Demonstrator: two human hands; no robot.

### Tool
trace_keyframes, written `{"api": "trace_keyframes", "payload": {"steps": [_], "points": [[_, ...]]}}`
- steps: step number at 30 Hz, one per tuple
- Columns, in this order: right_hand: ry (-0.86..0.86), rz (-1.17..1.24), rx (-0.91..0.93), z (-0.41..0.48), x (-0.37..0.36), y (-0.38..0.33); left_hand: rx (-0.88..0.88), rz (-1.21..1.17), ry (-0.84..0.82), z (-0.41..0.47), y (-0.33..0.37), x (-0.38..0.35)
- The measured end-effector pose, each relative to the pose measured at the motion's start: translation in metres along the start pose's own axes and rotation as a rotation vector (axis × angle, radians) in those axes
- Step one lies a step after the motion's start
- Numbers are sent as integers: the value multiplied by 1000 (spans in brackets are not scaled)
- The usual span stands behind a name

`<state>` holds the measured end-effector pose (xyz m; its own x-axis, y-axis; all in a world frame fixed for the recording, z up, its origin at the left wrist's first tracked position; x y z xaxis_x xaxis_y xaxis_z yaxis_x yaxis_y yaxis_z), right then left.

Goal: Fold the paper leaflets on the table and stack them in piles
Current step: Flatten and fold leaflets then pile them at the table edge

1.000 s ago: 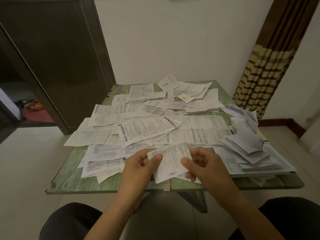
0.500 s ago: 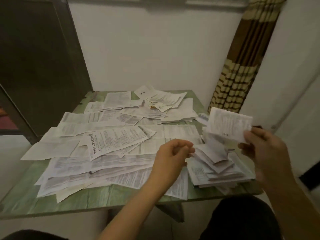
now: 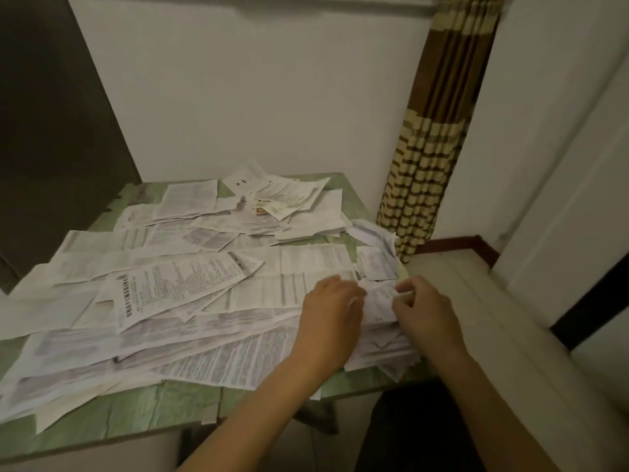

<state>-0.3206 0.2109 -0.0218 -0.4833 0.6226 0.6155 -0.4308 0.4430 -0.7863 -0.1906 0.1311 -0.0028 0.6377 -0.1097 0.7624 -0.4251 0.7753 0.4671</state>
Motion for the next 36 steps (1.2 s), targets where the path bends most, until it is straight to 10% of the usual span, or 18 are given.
{"api": "trace_keyframes", "payload": {"steps": [18,36], "points": [[44,-260,231,-1,-15,1,-88,211,-329,-22,-2,-44],[210,-30,311,-6,13,-20,-78,153,-117,-24,2,-13]]}}
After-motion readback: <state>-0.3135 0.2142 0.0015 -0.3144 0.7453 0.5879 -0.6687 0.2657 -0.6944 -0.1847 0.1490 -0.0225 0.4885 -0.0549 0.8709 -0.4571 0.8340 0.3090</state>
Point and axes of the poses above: each hand's wrist, its own z-axis towards the middle knuckle, its own x-axis out of the back of the hand, y = z × x, the point moved 9 cm from there along z, towards the middle knuckle, and after that the axes turned 11 degrees about z, right-handed, at the moved point
